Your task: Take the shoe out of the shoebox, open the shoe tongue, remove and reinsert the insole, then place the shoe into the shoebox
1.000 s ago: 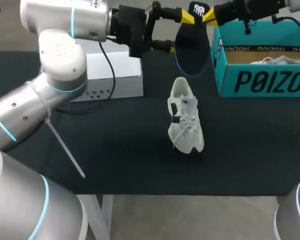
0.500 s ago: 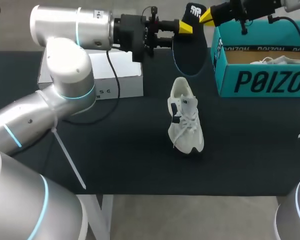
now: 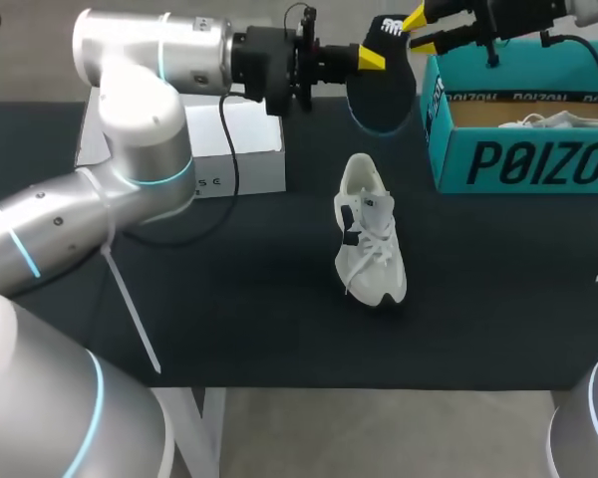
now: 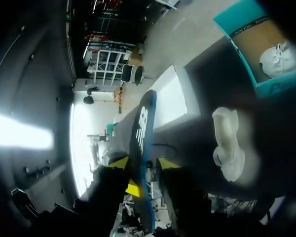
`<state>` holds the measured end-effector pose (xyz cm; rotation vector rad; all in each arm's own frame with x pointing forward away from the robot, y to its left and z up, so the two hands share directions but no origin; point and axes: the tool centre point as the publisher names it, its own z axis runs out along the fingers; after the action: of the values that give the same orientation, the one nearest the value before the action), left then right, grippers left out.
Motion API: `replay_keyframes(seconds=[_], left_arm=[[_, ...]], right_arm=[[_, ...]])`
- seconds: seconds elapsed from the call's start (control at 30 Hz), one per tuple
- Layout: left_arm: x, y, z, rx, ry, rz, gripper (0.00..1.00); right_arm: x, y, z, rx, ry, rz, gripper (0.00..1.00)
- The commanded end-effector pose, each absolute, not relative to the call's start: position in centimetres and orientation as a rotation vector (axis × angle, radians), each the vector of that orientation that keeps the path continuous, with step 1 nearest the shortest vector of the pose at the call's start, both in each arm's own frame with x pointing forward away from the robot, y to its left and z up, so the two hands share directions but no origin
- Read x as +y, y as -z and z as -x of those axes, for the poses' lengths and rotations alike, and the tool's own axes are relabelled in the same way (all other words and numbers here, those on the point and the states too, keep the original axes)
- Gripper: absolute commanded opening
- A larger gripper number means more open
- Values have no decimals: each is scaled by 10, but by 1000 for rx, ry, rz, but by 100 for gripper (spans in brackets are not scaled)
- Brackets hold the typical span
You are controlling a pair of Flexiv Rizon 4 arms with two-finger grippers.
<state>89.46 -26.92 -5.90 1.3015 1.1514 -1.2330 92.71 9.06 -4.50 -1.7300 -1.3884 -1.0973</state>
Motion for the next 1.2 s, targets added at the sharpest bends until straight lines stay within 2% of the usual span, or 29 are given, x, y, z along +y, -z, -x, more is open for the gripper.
replay_keyframes(seconds=[0.03, 0.23, 0.7, 0.8, 0.87, 0.93, 1.0, 1.2], left_arm=[[-261, 57, -904, 1194, 1358, -1224, 0], [-253, 47, -921, 1489, 1591, -996, 0], [-253, 47, -921, 1489, 1591, -996, 0], [-248, 47, -938, 1668, 2111, -466, 0], [-246, 49, -944, 1809, 2160, -211, 0], [-244, 44, -944, 1747, 2438, -22, 0], [-244, 43, -942, 1817, 2610, 87, 0], [-244, 43, -942, 1817, 2610, 87, 0]], right_arm=[[73, 43, -917, -1415, 1097, 1763, 100], [65, 48, -910, -1473, 1062, 1778, 100], [65, 65, -894, -1557, 1025, 1766, 100], [66, 64, -892, -1576, 1023, 1779, 100], [65, 64, -892, -1571, 1035, 1784, 100], [65, 63, -891, -1568, 1039, 1789, 100], [65, 63, -890, -1566, 1041, 1793, 100], [65, 65, -885, -1546, 1048, 1803, 100]])
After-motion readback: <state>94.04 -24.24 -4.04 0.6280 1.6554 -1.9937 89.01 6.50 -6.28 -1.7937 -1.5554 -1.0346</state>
